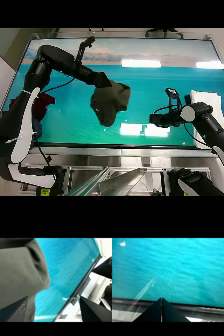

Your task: Fold the shirts.

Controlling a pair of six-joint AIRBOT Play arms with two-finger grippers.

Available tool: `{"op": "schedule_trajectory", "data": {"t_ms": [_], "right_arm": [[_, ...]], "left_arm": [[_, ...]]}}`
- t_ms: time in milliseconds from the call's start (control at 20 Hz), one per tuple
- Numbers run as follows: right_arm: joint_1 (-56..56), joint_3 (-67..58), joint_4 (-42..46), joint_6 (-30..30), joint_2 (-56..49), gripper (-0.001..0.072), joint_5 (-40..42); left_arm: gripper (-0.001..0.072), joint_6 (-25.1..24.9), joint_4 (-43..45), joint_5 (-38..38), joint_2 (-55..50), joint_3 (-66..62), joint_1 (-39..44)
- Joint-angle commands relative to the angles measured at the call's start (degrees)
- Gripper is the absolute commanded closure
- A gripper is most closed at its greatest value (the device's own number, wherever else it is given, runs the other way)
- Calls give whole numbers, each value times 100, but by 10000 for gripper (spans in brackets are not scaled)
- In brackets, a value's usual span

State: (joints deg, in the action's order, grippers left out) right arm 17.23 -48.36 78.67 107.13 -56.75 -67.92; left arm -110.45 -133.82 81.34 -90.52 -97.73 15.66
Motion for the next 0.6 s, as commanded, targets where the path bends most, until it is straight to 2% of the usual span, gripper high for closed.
{"op": "schedule_trajectory", "data": {"t_ms": [0, 100, 200, 250, 300, 350, 450, 550], "right_arm": [[7, 0, -208, -179, -4, 692, -42], [7, 2, -728, -866, -7, 690, 85], [15, 2, -1449, -1578, -57, 674, 402], [17, 2, -1799, -1788, -138, 506, 540], [52, 2, -2140, -1965, -284, 262, 697], [142, 2, -2347, -2192, -466, 209, 929], [299, -2, -2455, -2594, -844, 212, 1488], [251, -52, -2457, -2706, -1259, 211, 1980]], "left_arm": [[20, 455, 619, 376, 55, 166, -9], [21, 584, 1062, 656, 63, 184, -297], [21, 597, 1117, 669, 96, 492, -621], [21, 590, 1117, 474, 157, 822, -804], [21, 538, 1110, 199, 205, 1174, -951], [21, 439, 1113, -116, 232, 1537, -1071], [21, 245, 1104, -855, 223, 2208, -1257], [21, 72, 1036, -1679, 153, 2695, -1364]]}}
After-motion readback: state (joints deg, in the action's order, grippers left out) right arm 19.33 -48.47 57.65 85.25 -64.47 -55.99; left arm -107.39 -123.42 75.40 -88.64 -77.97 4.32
